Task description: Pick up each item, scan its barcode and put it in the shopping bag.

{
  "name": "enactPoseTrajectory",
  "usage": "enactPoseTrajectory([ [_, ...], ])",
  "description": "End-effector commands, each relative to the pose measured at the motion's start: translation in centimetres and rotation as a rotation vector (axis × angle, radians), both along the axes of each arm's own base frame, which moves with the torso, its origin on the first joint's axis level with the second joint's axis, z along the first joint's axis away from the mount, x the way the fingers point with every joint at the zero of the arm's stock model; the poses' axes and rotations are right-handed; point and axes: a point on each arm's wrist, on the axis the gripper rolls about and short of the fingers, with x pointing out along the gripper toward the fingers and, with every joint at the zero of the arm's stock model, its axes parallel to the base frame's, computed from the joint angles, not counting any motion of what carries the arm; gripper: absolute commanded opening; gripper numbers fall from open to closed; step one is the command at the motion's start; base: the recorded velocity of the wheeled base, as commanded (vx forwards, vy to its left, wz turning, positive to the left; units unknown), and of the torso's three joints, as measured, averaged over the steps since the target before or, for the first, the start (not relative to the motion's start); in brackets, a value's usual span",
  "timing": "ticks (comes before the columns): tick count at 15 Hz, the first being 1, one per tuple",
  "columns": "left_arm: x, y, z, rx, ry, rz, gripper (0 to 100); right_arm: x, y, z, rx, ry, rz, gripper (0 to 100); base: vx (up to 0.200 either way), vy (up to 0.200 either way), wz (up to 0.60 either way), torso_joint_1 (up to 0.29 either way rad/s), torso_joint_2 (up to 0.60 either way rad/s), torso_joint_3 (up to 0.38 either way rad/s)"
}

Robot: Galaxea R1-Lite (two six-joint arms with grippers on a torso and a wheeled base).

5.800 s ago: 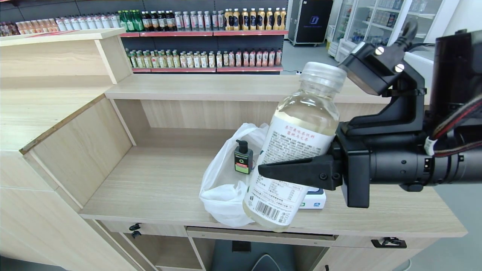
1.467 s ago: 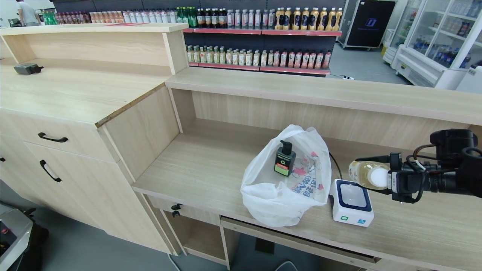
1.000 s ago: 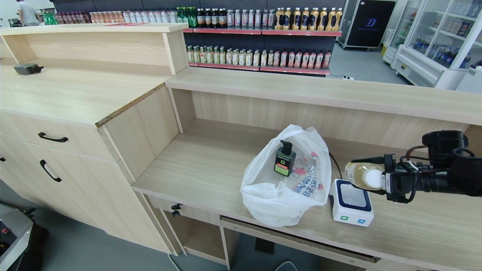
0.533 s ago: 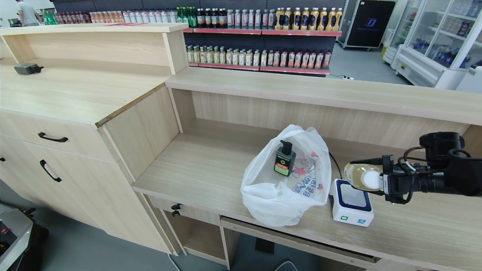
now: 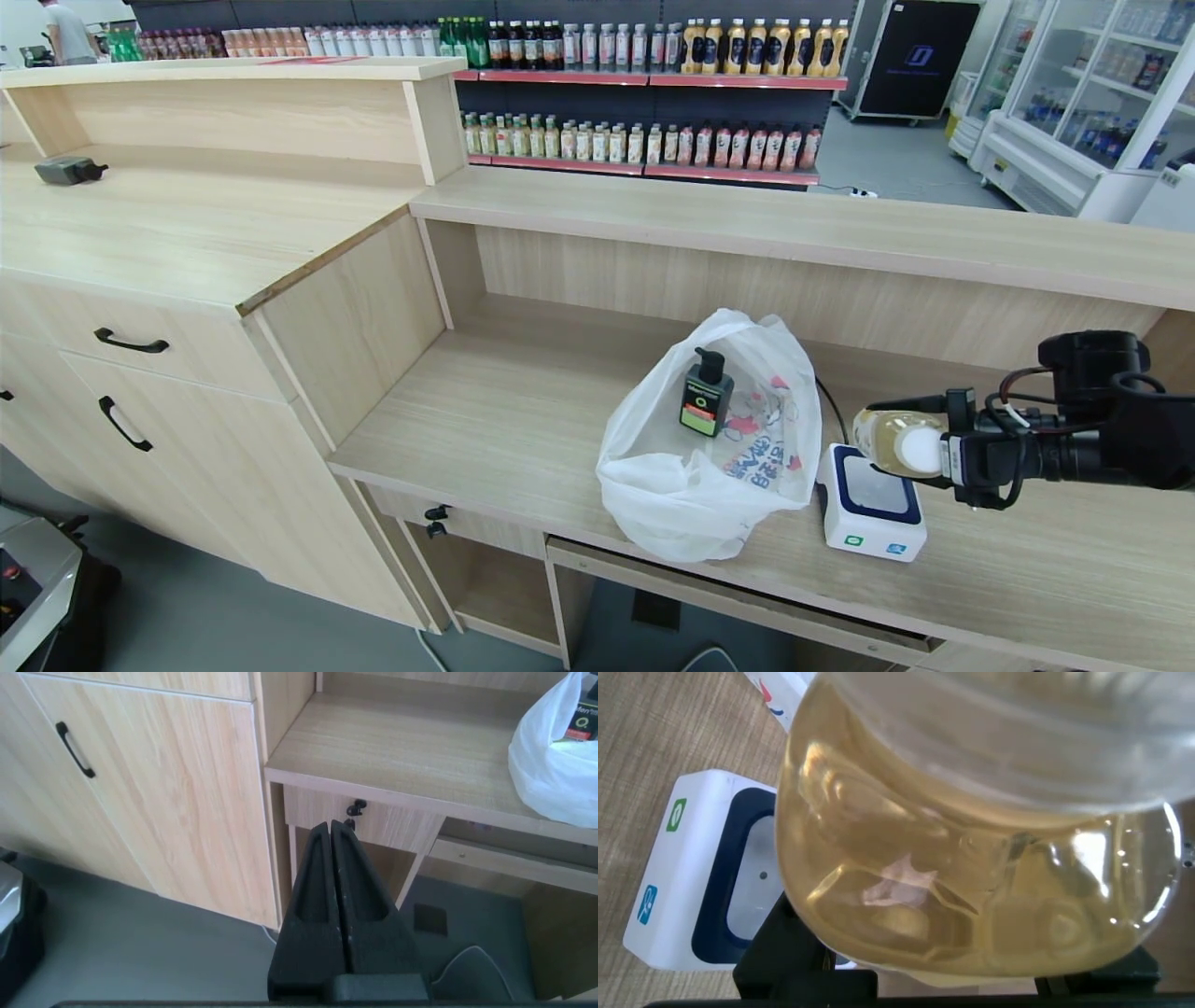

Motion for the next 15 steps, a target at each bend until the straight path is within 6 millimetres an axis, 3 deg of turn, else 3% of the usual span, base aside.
enactPoseTrajectory([
  [1, 0.0, 0.0, 0.0, 0.000, 0.000, 0.001, 0, 0.2, 0.0, -0.1, 0.000, 0.001, 0.001, 0, 0.000, 0.000, 0.00, 0.000, 0.00, 0.000],
  [15, 0.0, 0.0, 0.0, 0.000, 0.000, 0.001, 0, 1.2, 0.7, -1.0, 0.009, 0.024, 0.025, 0, 0.000, 0.000, 0.00, 0.000, 0.00, 0.000],
])
